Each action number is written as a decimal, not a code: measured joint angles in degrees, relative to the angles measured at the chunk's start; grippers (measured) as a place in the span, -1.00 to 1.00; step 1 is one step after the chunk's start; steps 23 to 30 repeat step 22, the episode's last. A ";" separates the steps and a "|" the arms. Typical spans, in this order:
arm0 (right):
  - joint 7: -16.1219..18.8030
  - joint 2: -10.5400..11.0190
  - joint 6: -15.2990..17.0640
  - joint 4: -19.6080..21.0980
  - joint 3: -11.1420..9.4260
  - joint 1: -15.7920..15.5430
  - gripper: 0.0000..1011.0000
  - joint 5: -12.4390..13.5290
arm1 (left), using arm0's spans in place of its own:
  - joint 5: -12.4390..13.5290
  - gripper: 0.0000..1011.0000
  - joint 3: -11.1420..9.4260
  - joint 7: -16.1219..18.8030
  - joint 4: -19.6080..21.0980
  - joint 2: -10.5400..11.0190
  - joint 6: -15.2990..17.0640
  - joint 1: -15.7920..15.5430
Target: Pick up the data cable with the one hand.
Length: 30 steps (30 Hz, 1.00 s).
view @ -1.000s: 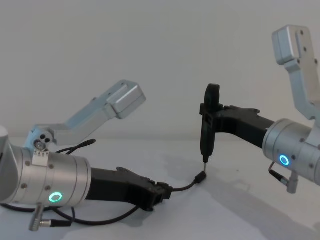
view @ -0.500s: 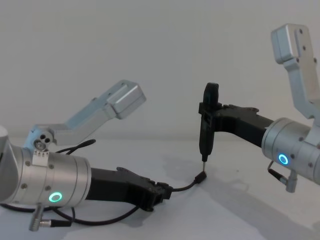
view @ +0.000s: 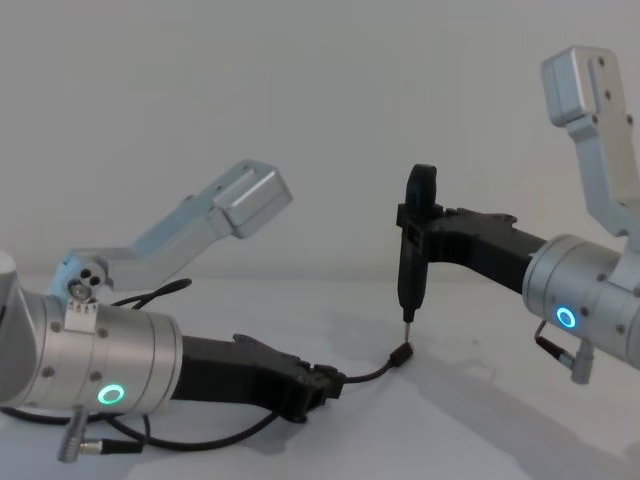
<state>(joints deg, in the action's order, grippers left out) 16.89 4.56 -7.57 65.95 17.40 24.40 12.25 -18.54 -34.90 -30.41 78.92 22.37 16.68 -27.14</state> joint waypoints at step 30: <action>0.00 0.00 0.00 0.00 0.00 0.02 -0.46 -0.01 | 0.00 -0.92 0.00 0.00 0.00 0.00 0.00 0.00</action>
